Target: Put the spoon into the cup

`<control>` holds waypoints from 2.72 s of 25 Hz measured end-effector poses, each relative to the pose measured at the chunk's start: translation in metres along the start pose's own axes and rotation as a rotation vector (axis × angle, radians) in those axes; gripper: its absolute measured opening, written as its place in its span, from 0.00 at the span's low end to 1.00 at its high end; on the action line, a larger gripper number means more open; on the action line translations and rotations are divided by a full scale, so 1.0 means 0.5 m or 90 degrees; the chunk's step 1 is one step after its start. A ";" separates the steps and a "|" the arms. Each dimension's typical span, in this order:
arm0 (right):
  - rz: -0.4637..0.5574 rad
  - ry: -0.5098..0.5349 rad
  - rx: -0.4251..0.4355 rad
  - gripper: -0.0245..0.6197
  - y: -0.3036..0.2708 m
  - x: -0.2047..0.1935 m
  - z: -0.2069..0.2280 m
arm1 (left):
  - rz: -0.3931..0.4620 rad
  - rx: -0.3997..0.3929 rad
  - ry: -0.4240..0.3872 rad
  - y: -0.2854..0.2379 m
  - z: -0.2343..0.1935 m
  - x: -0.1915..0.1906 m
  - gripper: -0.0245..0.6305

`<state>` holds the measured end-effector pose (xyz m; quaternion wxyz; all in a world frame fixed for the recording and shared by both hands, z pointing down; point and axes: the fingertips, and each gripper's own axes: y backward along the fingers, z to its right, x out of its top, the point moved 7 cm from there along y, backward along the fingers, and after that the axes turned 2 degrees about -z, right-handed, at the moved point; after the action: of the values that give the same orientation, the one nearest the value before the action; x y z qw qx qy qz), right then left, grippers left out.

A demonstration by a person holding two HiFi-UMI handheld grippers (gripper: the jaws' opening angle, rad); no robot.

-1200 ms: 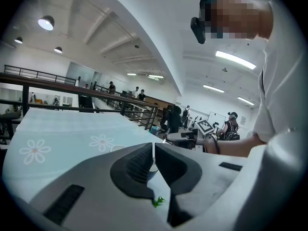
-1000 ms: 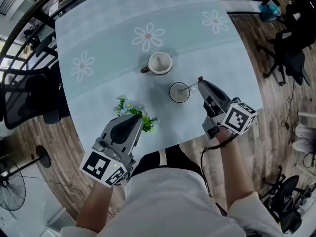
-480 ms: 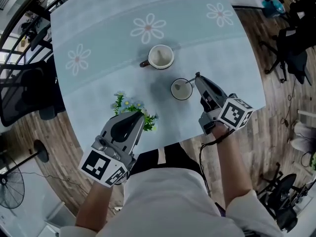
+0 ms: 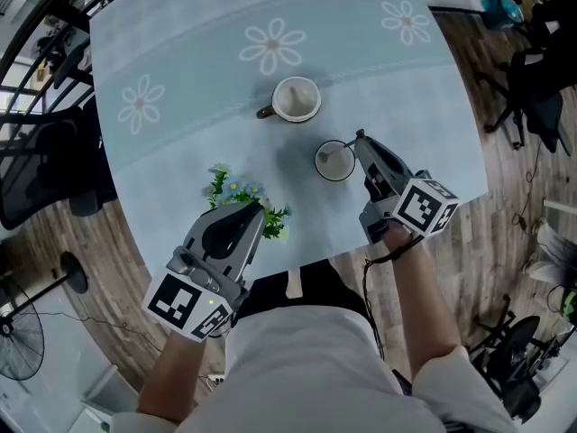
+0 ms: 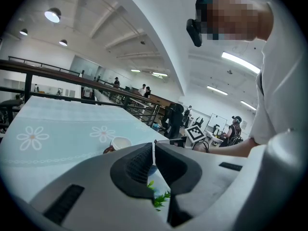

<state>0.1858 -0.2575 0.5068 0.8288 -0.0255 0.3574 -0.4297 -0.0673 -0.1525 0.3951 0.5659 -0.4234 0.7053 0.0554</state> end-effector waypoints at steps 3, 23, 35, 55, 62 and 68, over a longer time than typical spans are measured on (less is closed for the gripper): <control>-0.004 0.014 -0.006 0.13 -0.003 -0.005 -0.002 | 0.001 -0.002 0.001 -0.001 -0.001 -0.002 0.09; -0.014 0.009 -0.041 0.13 0.001 -0.036 -0.003 | 0.010 -0.010 -0.009 0.028 0.014 -0.007 0.09; 0.027 0.007 -0.049 0.24 0.056 -0.019 -0.029 | 0.031 -0.025 -0.036 0.052 0.037 0.018 0.09; 0.118 0.108 0.034 0.14 0.221 0.033 -0.228 | 0.086 -0.080 -0.101 0.097 0.102 0.086 0.09; 0.148 0.128 0.083 0.11 0.266 0.033 -0.316 | 0.099 -0.099 -0.113 0.118 0.124 0.094 0.09; 0.147 0.162 0.099 0.09 0.284 0.033 -0.370 | 0.106 -0.114 -0.119 0.127 0.133 0.106 0.09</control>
<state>0.1770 -0.1310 0.3102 0.8204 0.1341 0.4253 -0.3579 -0.0593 -0.1035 0.3012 0.5825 -0.4054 0.6742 0.2044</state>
